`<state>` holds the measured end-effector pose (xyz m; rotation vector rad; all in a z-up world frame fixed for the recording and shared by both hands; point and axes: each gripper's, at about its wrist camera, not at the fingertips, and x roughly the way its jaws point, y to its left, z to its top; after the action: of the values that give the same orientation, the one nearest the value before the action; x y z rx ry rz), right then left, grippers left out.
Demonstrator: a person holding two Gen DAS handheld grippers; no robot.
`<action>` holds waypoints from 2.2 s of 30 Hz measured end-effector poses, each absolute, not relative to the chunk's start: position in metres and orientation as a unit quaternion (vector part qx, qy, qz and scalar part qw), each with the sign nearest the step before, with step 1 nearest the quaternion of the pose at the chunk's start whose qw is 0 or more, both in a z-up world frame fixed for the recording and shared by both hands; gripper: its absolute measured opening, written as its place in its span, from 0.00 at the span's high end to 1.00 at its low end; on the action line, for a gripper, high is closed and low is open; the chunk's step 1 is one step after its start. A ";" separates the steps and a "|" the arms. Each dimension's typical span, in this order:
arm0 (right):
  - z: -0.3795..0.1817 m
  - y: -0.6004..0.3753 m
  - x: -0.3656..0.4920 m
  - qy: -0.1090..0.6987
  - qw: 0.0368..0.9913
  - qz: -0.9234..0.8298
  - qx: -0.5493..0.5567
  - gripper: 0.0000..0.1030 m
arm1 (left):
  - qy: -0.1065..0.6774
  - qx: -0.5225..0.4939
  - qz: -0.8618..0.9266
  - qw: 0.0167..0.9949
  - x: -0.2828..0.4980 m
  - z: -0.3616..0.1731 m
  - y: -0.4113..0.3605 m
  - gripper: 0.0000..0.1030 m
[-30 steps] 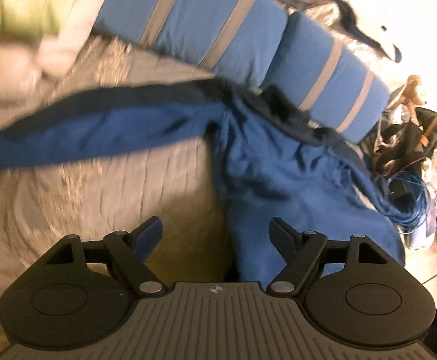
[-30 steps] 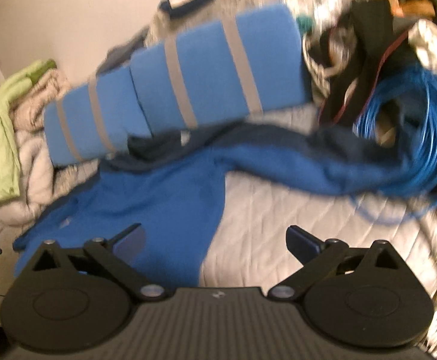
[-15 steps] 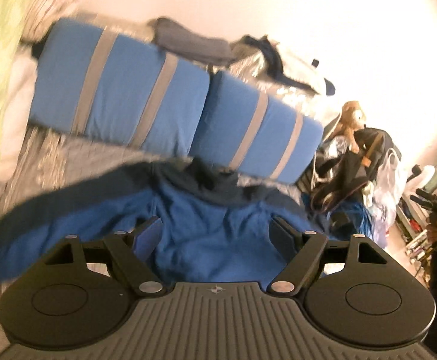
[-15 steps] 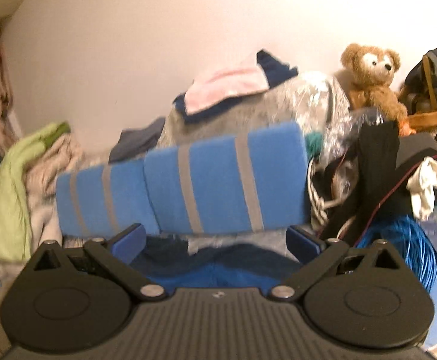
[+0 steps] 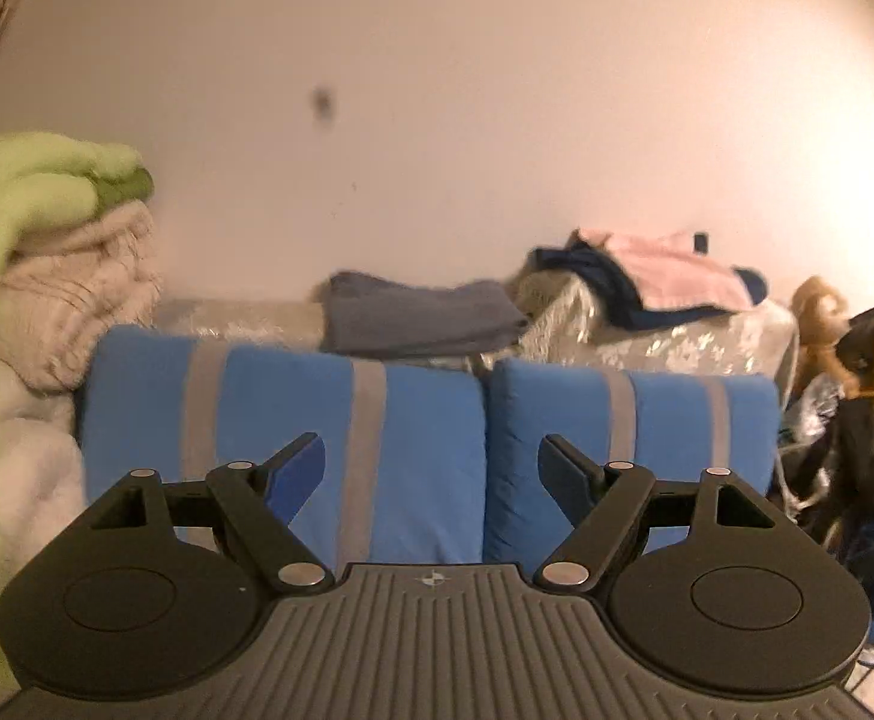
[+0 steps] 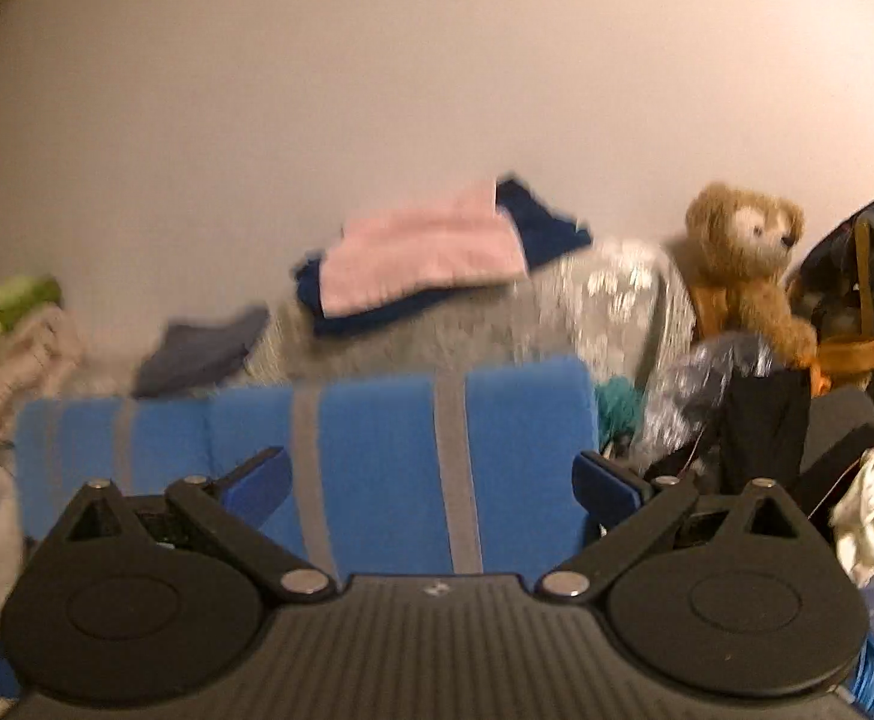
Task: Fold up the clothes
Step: 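Open both tools and raise them over the hoodie, then lower both tools onto the navy hood and grasp its rim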
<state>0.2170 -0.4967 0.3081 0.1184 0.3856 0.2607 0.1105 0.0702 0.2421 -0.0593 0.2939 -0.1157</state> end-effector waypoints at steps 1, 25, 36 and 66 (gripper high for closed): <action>0.296 -0.484 0.227 0.204 0.969 0.131 0.050 0.00 | 0.152 -0.032 -0.059 0.986 0.119 0.234 0.057 0.24; 0.042 -0.264 0.377 0.423 0.876 0.213 0.090 0.01 | 0.204 -0.110 -0.014 0.973 0.179 0.006 -0.041 0.24; -0.013 -0.196 0.447 0.467 0.865 0.146 0.115 0.17 | 0.229 -0.116 0.003 0.967 0.184 0.001 -0.037 0.24; -0.049 -0.209 0.283 0.442 0.883 0.113 0.110 0.91 | 0.271 -0.132 -0.017 0.953 0.197 -0.016 -0.029 0.24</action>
<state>0.2827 -0.2093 -0.0487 0.2295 0.9206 0.2343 0.1966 -0.0290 -0.0164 -0.2672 0.5499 -0.0353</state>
